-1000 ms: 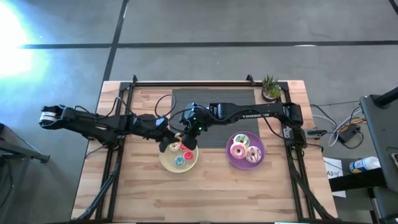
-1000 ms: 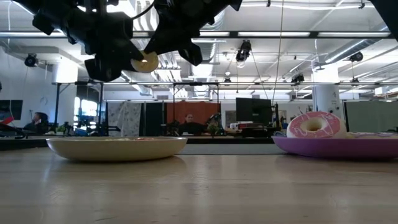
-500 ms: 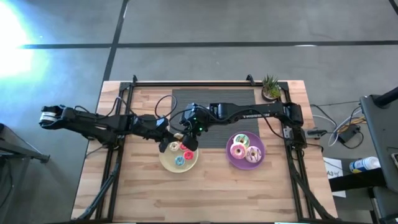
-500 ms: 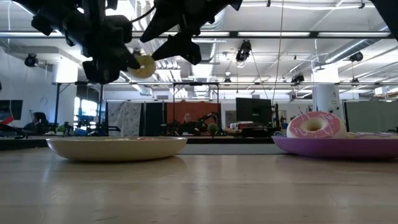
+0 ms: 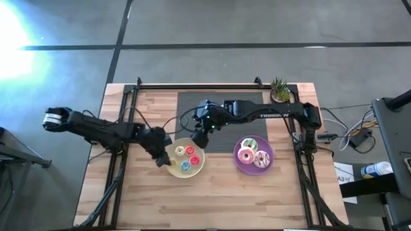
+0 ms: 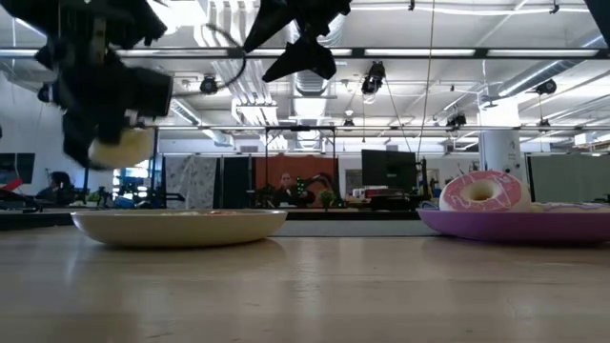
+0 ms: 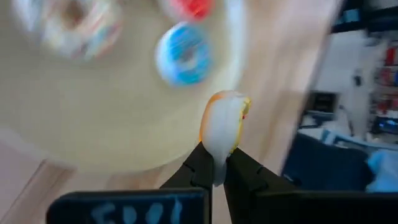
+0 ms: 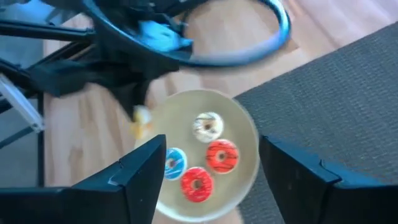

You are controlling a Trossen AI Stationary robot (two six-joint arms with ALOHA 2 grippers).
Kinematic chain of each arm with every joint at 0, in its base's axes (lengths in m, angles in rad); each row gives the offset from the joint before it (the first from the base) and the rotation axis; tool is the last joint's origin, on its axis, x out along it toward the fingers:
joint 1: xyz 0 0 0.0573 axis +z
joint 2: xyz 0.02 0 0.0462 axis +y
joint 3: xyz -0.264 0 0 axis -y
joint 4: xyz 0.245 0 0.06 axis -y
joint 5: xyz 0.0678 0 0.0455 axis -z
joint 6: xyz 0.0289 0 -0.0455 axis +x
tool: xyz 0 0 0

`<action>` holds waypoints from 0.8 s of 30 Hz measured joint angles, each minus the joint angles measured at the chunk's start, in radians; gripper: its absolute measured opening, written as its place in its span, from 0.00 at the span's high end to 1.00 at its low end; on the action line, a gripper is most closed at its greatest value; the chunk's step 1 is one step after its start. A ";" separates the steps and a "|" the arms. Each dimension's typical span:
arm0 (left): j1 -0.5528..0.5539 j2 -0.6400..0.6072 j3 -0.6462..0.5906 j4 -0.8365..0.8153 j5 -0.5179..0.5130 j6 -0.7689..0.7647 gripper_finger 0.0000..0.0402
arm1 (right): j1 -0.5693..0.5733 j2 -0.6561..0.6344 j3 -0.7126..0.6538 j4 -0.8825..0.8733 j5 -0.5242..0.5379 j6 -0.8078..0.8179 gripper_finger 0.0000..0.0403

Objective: Pick & Place donuts
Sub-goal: Put the small yellow donut on the white plate

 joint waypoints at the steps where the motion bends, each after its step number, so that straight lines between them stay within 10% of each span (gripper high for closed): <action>1: 0.000 0.019 -0.017 0.004 0.001 -0.013 1.00 | 0.001 0.000 0.000 0.001 0.000 0.004 0.39; 24: 0.005 0.315 -0.045 0.219 -0.049 -0.086 0.97 | 0.008 0.000 -0.010 0.010 0.077 0.038 0.43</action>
